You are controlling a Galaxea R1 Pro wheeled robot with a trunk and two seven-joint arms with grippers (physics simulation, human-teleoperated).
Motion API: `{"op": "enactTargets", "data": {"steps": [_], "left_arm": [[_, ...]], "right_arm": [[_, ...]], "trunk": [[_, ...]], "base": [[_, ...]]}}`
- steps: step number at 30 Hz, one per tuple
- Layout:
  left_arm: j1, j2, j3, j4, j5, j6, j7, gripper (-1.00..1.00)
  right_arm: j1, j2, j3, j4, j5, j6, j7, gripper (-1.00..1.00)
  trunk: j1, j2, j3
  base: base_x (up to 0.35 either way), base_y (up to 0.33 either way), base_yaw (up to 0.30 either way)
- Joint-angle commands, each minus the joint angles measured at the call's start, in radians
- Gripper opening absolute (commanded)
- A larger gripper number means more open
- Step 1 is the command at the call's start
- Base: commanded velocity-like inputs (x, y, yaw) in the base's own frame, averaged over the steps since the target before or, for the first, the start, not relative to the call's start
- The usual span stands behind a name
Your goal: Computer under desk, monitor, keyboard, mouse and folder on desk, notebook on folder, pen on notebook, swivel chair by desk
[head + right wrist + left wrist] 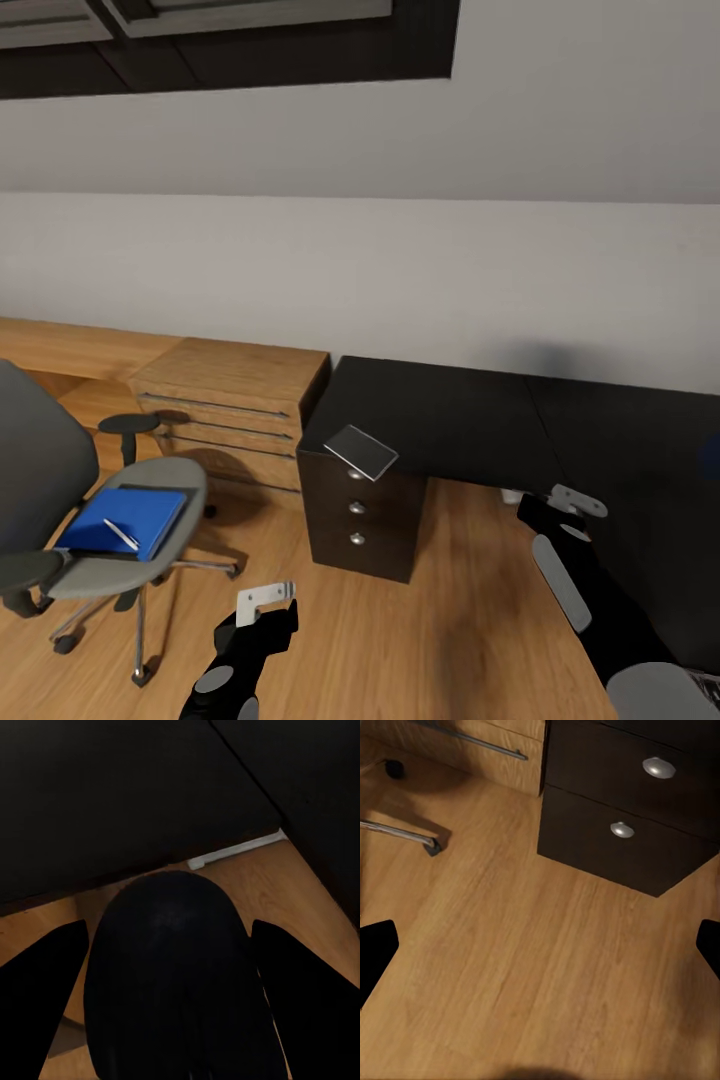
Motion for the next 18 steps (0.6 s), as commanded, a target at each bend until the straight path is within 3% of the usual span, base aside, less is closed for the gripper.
{"op": "enactTargets", "data": {"steps": [1, 7, 18], "left_arm": [[-0.001, 0.000, -0.002, -0.001, 0.010, 0.003, 0.010, 1.00], [-0.001, 0.000, -0.002, -0.001, 0.010, 0.003, 0.009, 1.00], [-0.001, 0.000, -0.002, -0.001, 0.010, 0.003, 0.010, 1.00]], "right_arm": [[-0.001, -0.001, 0.003, -0.002, -0.006, 0.004, -0.008, -1.00], [-0.001, -0.002, 0.002, 0.000, -0.005, 0.003, -0.009, -1.00], [-0.001, -0.005, -0.013, 0.003, -0.005, 0.002, -0.006, -1.00]], "trunk": [[0.000, -0.001, -0.001], [0.000, -0.001, -0.001], [0.000, -0.001, -0.001]], "base": [[0.169, 0.117, -0.005], [0.106, 0.069, -0.061], [0.006, 0.003, -0.251]]}}
